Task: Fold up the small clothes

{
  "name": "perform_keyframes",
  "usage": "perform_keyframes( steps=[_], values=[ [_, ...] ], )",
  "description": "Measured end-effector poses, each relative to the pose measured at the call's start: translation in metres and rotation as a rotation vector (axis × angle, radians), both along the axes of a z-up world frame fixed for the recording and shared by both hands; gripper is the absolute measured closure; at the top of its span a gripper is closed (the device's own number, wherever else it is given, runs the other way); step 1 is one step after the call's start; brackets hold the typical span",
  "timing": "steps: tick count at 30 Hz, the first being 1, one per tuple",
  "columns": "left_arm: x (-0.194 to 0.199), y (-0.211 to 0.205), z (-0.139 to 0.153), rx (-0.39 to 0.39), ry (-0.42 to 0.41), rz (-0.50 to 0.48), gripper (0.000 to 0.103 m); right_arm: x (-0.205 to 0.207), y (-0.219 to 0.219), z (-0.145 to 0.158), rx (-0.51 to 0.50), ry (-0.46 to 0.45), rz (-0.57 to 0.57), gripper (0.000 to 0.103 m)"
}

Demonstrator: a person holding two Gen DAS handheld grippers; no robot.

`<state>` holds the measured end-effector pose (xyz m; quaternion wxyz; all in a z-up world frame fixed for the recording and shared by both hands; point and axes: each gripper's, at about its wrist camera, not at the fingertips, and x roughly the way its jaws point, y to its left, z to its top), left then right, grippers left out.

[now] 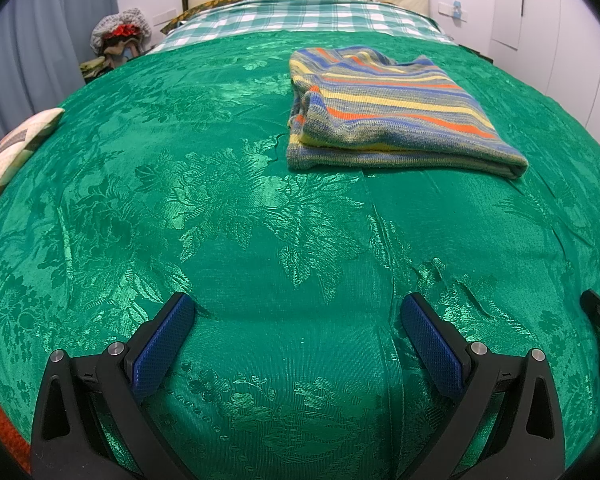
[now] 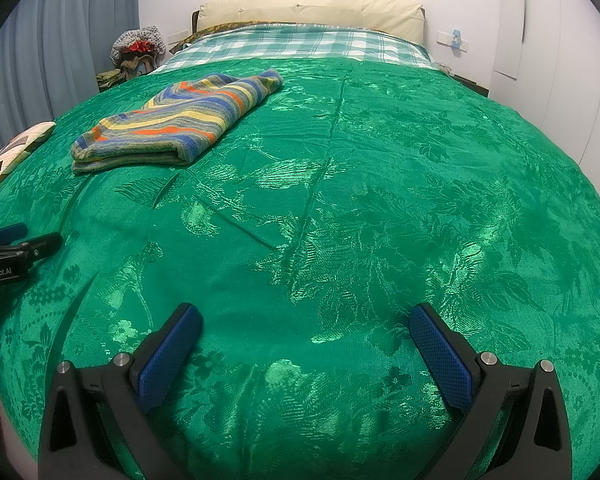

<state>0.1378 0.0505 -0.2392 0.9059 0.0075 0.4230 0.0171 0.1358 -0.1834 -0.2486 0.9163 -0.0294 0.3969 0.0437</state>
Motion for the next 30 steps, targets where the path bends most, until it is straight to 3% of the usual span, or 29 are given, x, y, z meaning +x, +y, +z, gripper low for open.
perform_keyframes(
  steps=[12,16,19,21,23,26,28,30],
  values=[
    [0.0,0.0,0.0,-0.001,0.003,-0.001,0.001,0.0,0.0,0.0,-0.002,0.0,-0.001,0.0],
    [0.006,0.004,0.008,-0.031,0.092,-0.023,0.001,0.003,0.001,0.003,-0.016,0.03,-0.007,0.0],
    [0.012,0.019,0.027,-0.122,0.207,-0.077,0.003,0.009,0.001,0.013,-0.01,0.101,-0.008,0.0],
    [0.014,0.04,0.049,-0.248,0.159,-0.055,0.002,0.013,-0.001,0.025,0.049,0.127,0.012,0.001],
    [0.026,0.058,0.065,-0.364,0.105,-0.025,0.002,0.023,0.0,0.045,0.129,0.095,0.054,0.001],
    [0.08,0.077,0.072,-0.513,0.108,-0.028,0.002,0.062,0.01,0.072,0.202,0.052,0.133,0.001],
    [0.12,0.078,0.065,-0.515,0.15,-0.049,0.003,0.105,0.015,0.082,0.282,0.057,0.185,0.001],
    [0.16,0.075,0.055,-0.454,0.182,-0.051,0.003,0.143,0.019,0.079,0.341,0.087,0.187,0.004]
  ],
)
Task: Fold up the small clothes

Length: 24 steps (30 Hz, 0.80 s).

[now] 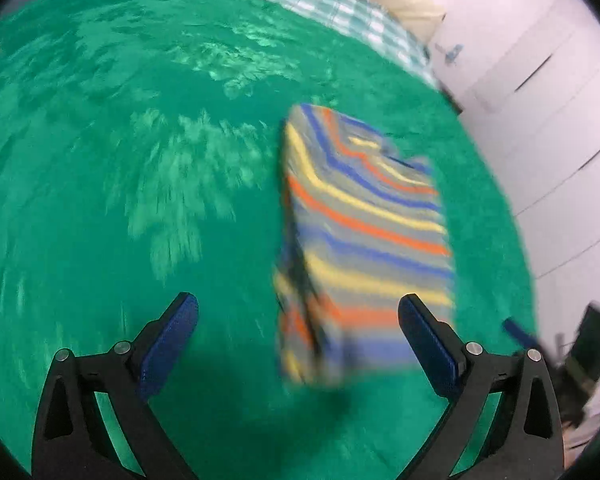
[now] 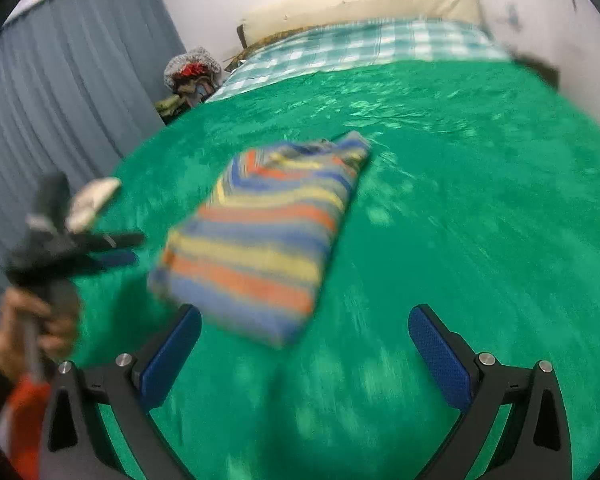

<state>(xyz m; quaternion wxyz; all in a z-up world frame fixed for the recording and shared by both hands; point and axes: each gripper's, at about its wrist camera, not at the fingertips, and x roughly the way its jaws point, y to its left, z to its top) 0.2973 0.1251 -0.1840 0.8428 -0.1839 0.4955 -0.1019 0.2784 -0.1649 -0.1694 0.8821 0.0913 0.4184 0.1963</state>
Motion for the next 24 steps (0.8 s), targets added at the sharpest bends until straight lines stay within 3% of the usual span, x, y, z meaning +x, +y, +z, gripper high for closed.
perform_keyframes(
  steps=[4,8,9,10,11,13,16,24],
  values=[
    [0.047,-0.007,-0.017,-0.022,0.058,-0.048,0.007,0.091,0.008,-0.027,0.06,0.115,-0.008,0.02],
    [0.068,-0.018,-0.03,0.008,0.09,-0.076,0.024,0.141,0.018,-0.062,0.184,0.25,0.004,0.031],
    [0.07,-0.024,-0.031,0.022,0.078,-0.089,0.033,0.146,0.023,-0.067,0.196,0.254,0.006,0.037],
    [0.073,-0.026,-0.031,0.023,0.068,-0.105,0.045,0.15,0.028,-0.067,0.193,0.244,0.012,0.055],
    [0.076,-0.031,-0.03,0.013,0.064,-0.131,0.085,0.153,0.033,-0.068,0.177,0.241,0.018,0.064],
    [0.082,-0.039,-0.026,0.039,0.065,-0.139,0.088,0.155,0.042,-0.064,0.114,0.225,0.022,0.079],
    [0.078,-0.043,-0.004,0.057,-0.006,-0.146,0.09,0.146,0.048,-0.036,0.063,0.125,0.042,0.081],
    [0.063,-0.051,0.068,0.044,-0.176,-0.181,0.089,0.127,0.036,0.029,0.085,-0.024,0.049,0.081]
  ],
)
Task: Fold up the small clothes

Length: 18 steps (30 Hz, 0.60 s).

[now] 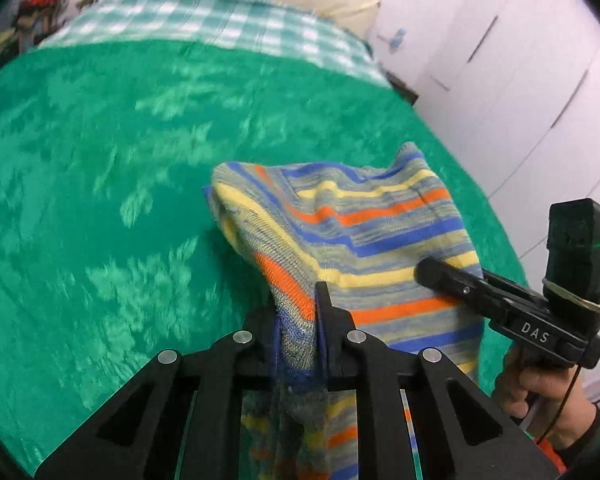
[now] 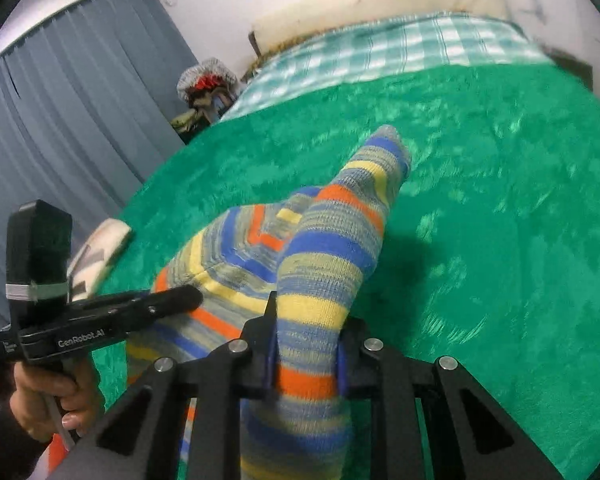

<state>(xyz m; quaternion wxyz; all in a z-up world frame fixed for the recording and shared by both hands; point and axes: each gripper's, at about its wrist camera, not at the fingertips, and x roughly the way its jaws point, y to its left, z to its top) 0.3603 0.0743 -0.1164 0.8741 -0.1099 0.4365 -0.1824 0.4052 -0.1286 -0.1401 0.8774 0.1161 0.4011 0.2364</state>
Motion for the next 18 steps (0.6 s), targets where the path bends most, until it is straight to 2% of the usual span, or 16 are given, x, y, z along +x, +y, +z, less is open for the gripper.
perform_keyframes(
  steps=[1,2,3,4,5,6,8,12,16,18],
  values=[
    [0.003,-0.004,-0.001,0.012,-0.006,0.007,0.085,0.003,-0.004,0.0,-0.001,0.002,-0.016,0.08],
    [0.007,-0.005,-0.008,0.039,0.01,0.026,0.066,0.004,-0.008,-0.005,-0.01,0.021,-0.033,0.077],
    [0.013,-0.009,-0.019,0.082,0.044,0.045,0.036,0.006,-0.011,-0.01,-0.023,0.045,-0.048,0.06],
    [0.015,-0.012,-0.029,0.154,0.076,0.075,0.029,0.007,-0.019,-0.022,-0.082,0.089,-0.1,0.032],
    [0.012,-0.012,-0.037,0.243,0.087,0.113,0.032,0.003,-0.025,-0.027,-0.124,0.102,-0.133,0.022],
    [0.002,-0.011,-0.039,0.299,0.078,0.126,0.032,-0.002,-0.031,-0.03,-0.155,0.099,-0.154,0.021],
    [-0.025,-0.009,-0.036,0.328,0.038,0.11,0.029,-0.025,-0.041,-0.026,-0.211,0.084,-0.157,0.02],
    [-0.088,-0.016,-0.013,0.417,-0.049,0.13,0.005,-0.074,-0.041,-0.005,-0.328,0.044,-0.15,0.012],
    [-0.137,-0.034,0.018,0.477,-0.112,0.145,0.002,-0.137,-0.029,0.034,-0.353,0.001,-0.147,0.001],
    [-0.158,-0.041,0.033,0.507,-0.132,0.179,0.002,-0.159,-0.027,0.046,-0.356,-0.013,-0.147,0.001]
  ],
)
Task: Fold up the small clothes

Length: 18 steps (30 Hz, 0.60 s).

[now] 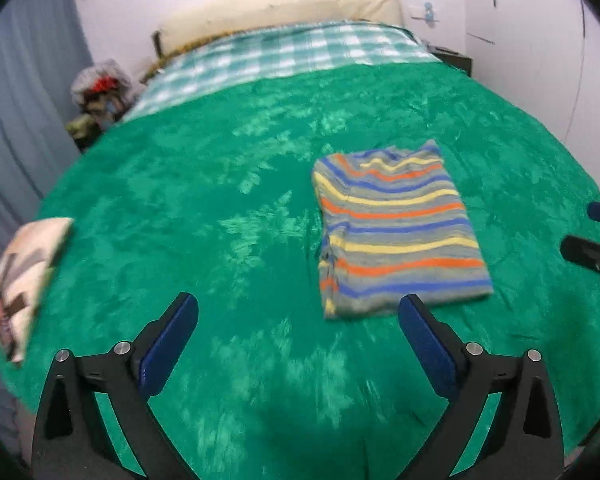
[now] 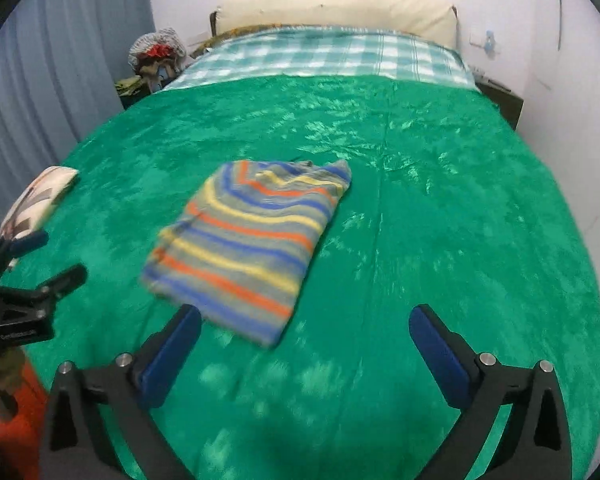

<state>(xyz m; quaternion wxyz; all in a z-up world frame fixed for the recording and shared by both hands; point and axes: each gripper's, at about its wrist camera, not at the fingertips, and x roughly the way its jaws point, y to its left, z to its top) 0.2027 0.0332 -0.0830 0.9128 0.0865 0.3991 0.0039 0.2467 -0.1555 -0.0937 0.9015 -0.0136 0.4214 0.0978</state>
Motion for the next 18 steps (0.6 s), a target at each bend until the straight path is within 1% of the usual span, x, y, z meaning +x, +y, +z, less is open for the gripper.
perform_keyframes(
  steps=[1,2,6,8,11,12,16,18],
  values=[
    [-0.008,-0.002,0.007,0.0,-0.01,0.005,0.002,-0.017,0.0,0.008,-0.007,-0.013,0.004,0.001],
    [-0.019,-0.005,0.013,-0.007,-0.012,0.003,0.002,-0.026,0.002,0.013,-0.015,-0.019,0.004,0.001],
    [-0.042,-0.011,0.028,-0.03,-0.008,0.008,0.002,-0.062,0.011,0.031,-0.052,-0.039,0.013,0.001],
    [-0.055,-0.016,0.034,-0.007,-0.015,0.019,0.002,-0.077,0.015,0.037,-0.069,-0.047,0.021,0.001],
    [-0.068,-0.026,0.041,0.066,-0.045,0.039,0.001,-0.099,0.019,0.047,-0.08,-0.063,0.037,0.001],
    [-0.074,-0.029,0.044,0.077,-0.046,0.036,0.001,-0.105,0.02,0.049,-0.083,-0.064,0.042,0.001],
    [-0.092,-0.029,0.047,0.065,-0.021,0.046,0.001,-0.126,0.025,0.059,-0.096,-0.078,0.07,0.001],
    [-0.104,-0.026,0.049,0.036,0.003,0.051,0.002,-0.134,0.027,0.061,-0.109,-0.078,0.075,0.001]
  ],
)
